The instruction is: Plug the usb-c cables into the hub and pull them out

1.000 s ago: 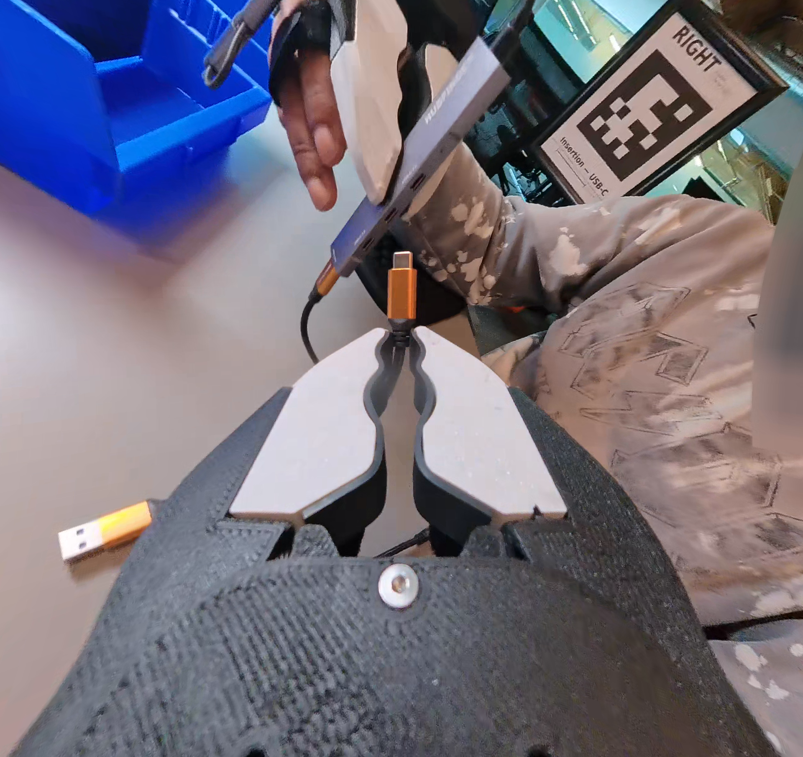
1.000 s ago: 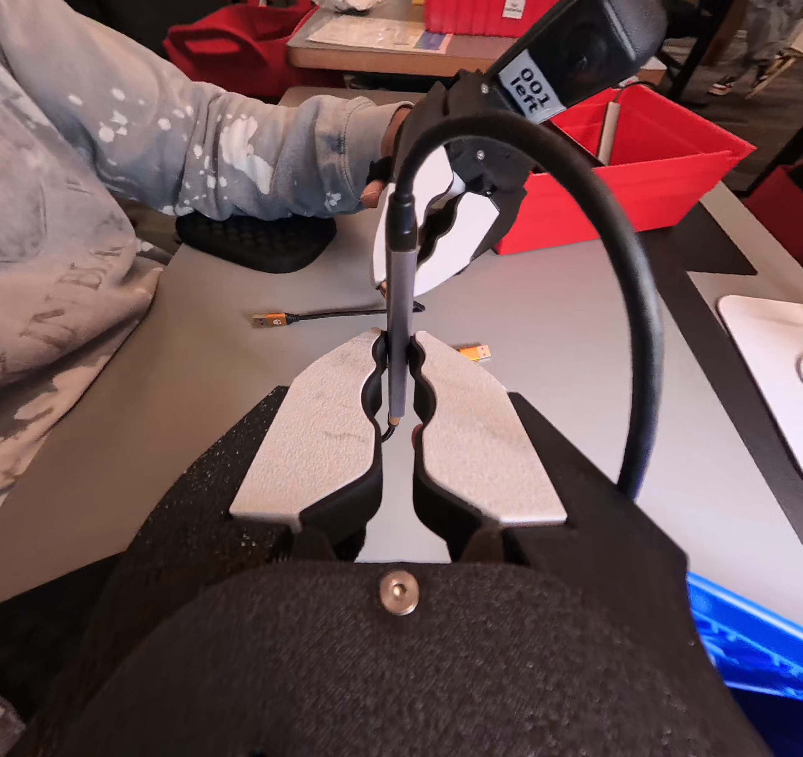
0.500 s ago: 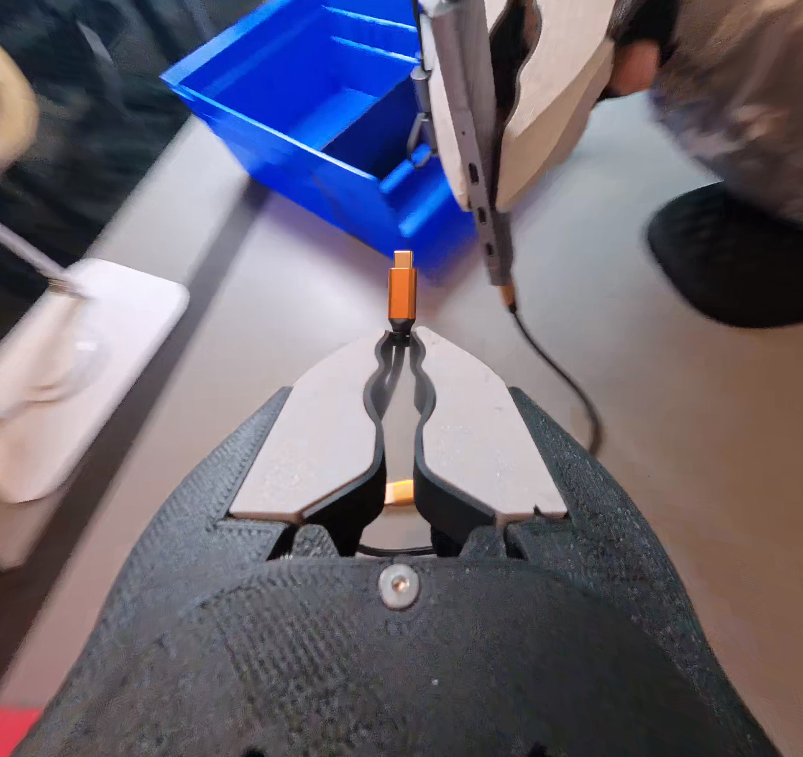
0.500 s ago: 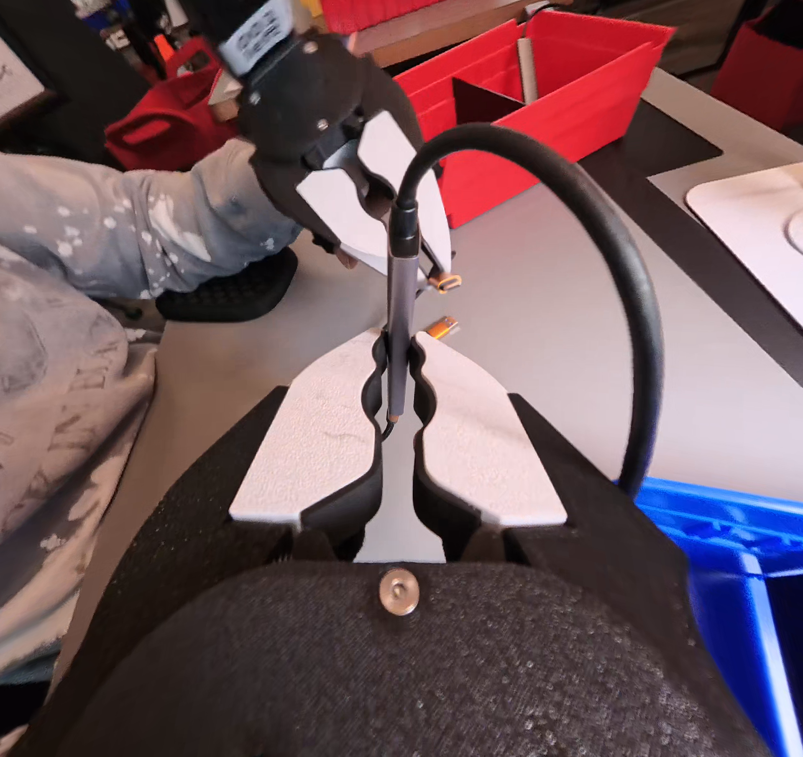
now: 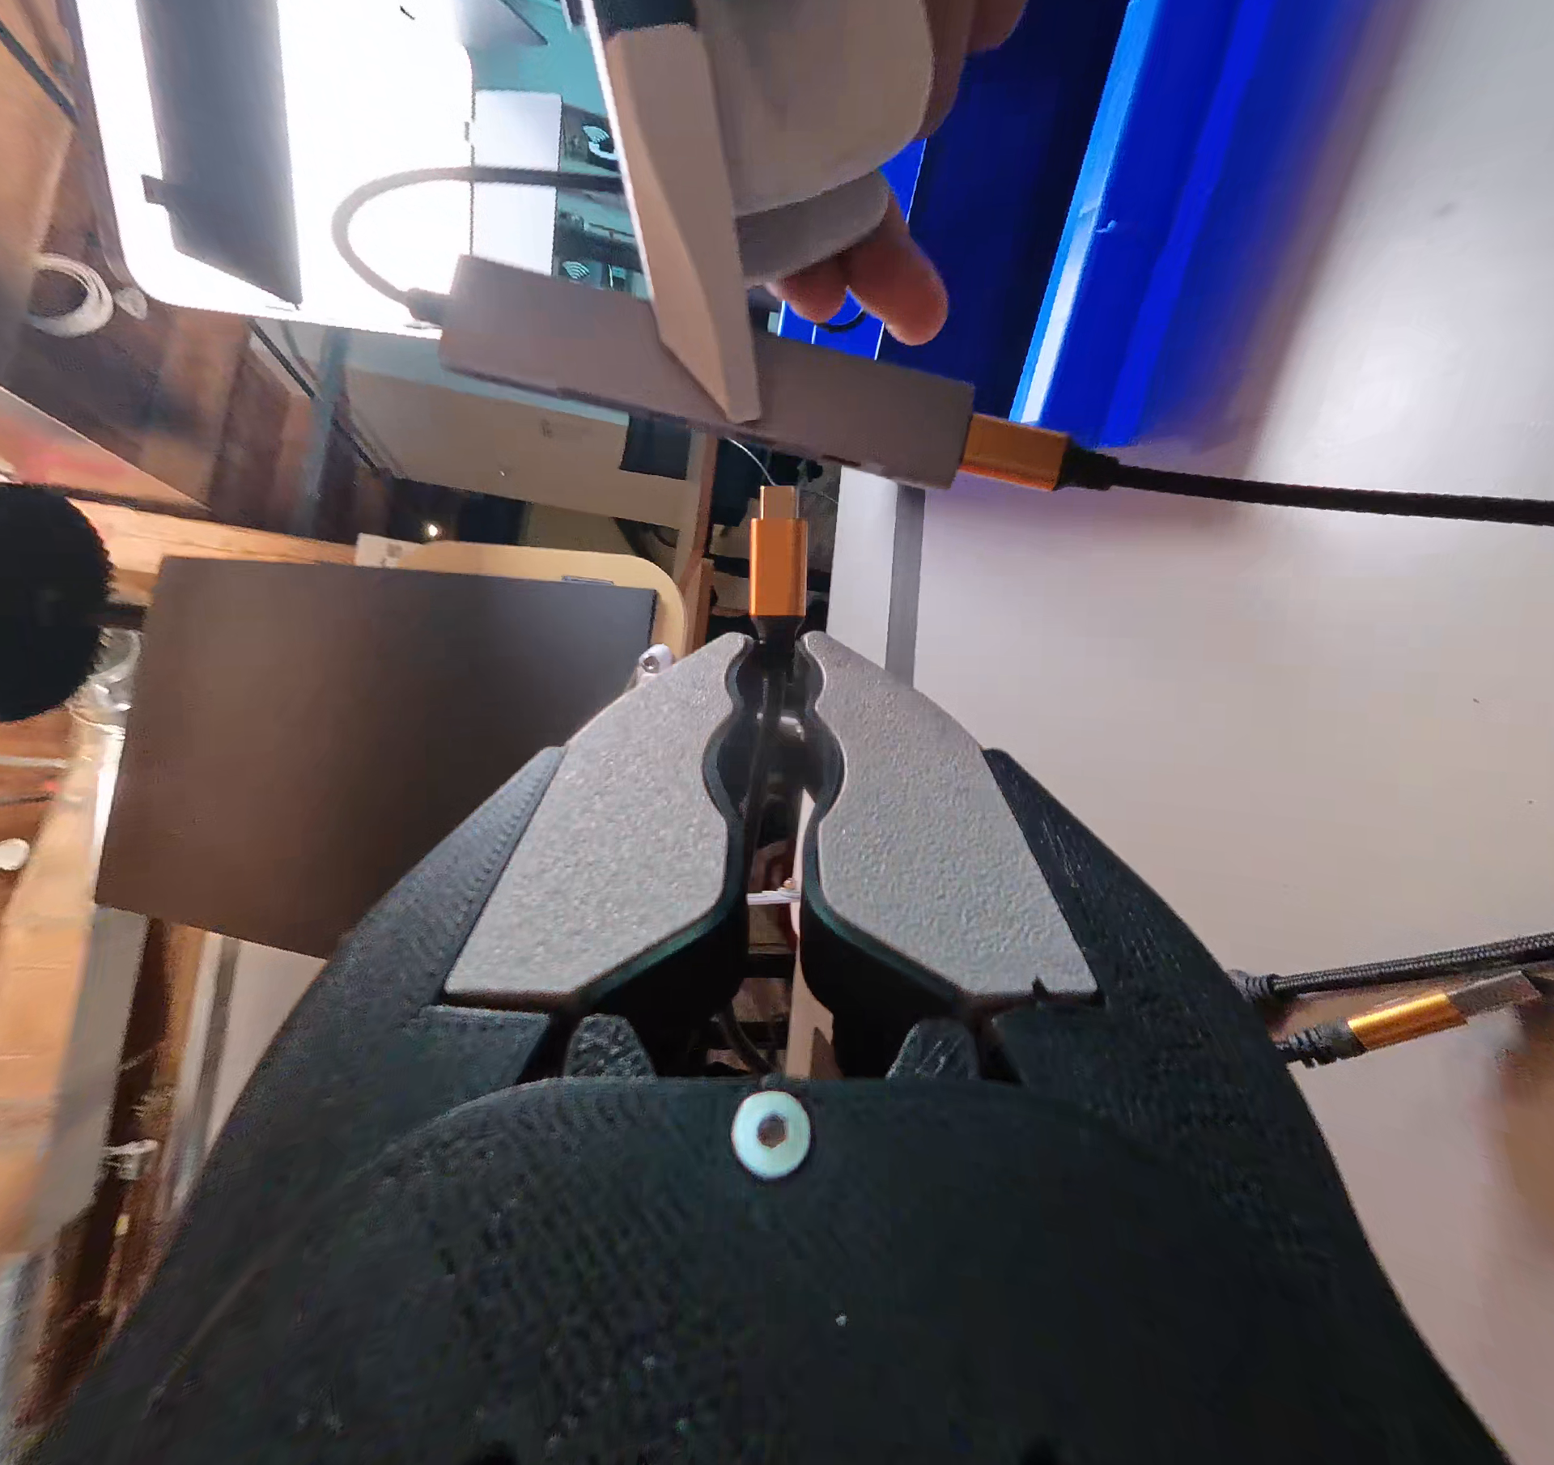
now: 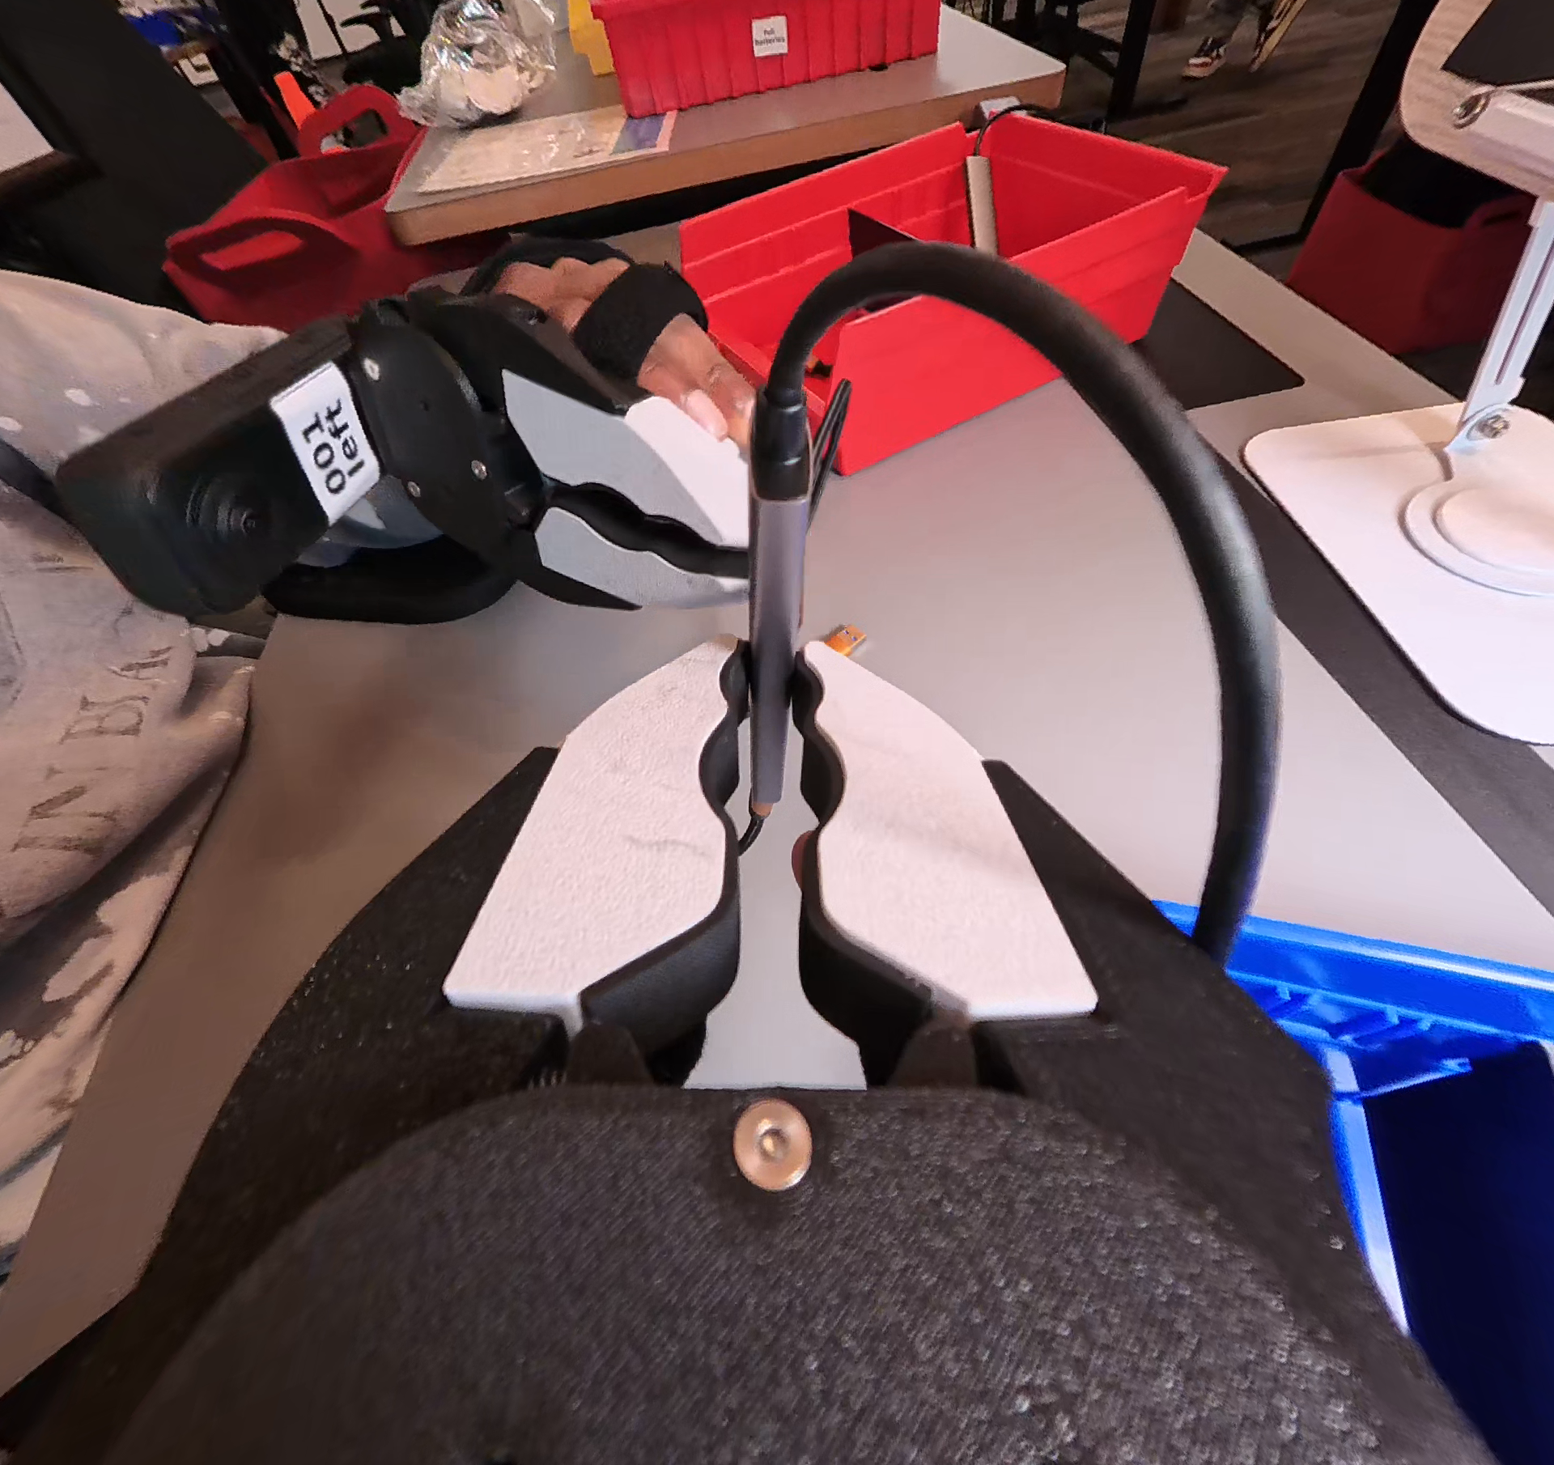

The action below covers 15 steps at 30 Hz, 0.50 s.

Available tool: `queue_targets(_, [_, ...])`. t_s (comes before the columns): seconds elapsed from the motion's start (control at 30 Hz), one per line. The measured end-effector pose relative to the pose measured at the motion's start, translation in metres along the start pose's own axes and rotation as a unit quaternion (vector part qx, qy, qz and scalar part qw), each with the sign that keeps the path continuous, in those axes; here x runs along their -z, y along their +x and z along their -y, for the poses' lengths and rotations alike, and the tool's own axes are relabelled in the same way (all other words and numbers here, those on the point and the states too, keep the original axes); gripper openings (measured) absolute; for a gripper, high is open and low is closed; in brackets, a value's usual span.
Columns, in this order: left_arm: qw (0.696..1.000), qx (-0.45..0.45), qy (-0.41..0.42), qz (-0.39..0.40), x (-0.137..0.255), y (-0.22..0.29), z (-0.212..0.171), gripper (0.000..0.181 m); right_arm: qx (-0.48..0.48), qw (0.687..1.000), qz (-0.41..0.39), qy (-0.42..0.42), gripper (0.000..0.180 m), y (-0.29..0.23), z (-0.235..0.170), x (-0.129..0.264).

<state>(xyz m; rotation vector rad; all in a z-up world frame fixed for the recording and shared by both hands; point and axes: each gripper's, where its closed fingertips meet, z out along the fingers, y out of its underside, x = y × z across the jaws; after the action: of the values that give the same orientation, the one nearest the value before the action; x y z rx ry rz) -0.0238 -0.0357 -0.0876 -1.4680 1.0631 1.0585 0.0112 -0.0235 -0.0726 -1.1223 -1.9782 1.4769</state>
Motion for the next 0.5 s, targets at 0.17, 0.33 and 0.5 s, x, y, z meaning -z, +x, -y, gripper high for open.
queue_targets(0.17, [1.0,-0.024,0.002,0.001,0.0013,0.0018,0.0059,0.007,-0.003,1.0,0.003,0.014,0.009,0.0003,0.0036,0.0024])
queue_targets(0.33, [0.999,-0.037,-0.001,0.0,0.001,0.0034,0.0063,0.007,-0.01,1.0,0.002,0.014,0.009,0.0023,0.0025,0.0003])
queue_targets(0.5, [0.999,-0.048,-0.008,0.002,-0.0004,0.0049,0.003,0.007,-0.027,0.999,0.009,0.026,0.009,0.003,0.0051,-0.0022])
